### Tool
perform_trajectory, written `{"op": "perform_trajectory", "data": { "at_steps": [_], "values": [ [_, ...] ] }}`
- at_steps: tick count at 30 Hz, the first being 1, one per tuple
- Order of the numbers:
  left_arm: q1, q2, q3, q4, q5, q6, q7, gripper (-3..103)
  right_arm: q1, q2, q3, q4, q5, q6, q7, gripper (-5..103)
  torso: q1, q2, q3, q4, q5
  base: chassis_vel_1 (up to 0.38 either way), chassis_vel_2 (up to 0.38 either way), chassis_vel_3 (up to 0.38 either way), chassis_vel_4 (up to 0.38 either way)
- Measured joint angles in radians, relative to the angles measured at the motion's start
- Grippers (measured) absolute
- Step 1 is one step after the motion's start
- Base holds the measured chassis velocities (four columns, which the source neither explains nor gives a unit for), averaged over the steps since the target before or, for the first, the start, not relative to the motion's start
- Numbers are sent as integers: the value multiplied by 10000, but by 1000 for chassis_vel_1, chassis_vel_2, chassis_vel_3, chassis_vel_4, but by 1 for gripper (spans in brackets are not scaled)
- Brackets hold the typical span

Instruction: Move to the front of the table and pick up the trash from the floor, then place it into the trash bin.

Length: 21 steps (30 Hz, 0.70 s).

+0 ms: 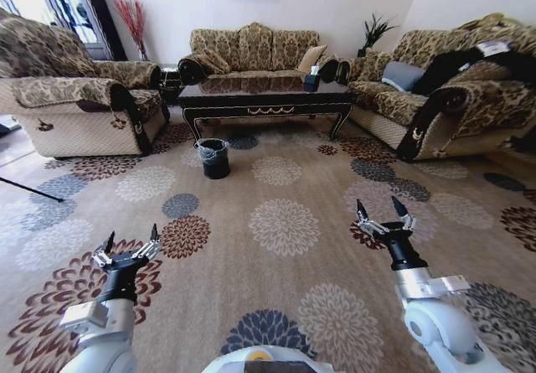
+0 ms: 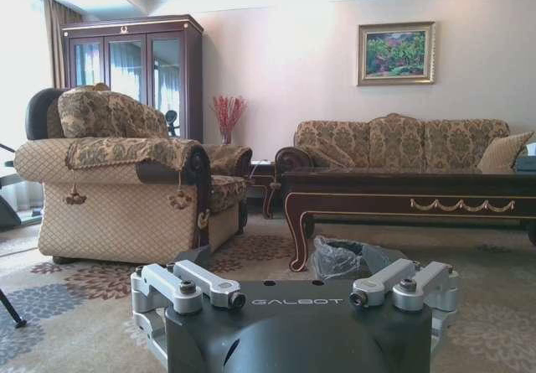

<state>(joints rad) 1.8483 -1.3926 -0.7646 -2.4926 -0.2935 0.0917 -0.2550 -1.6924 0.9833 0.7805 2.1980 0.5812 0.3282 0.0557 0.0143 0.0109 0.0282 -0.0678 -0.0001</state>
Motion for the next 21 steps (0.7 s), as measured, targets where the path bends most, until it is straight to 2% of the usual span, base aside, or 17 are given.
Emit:
{"op": "perform_trajectory", "data": {
  "at_steps": [11,21],
  "values": [
    [1,2,0,1,-3,6,-6,100,-2,0,6,0,0,-3,3,100,-3,2,-3,-3,3,23,-123,-34,115],
    [0,4,-1,1,-3,6,-10,100,0,0,6,-2,1,-4,3,100,-2,2,0,0,1,0,-2,-1,5]
  ]
}}
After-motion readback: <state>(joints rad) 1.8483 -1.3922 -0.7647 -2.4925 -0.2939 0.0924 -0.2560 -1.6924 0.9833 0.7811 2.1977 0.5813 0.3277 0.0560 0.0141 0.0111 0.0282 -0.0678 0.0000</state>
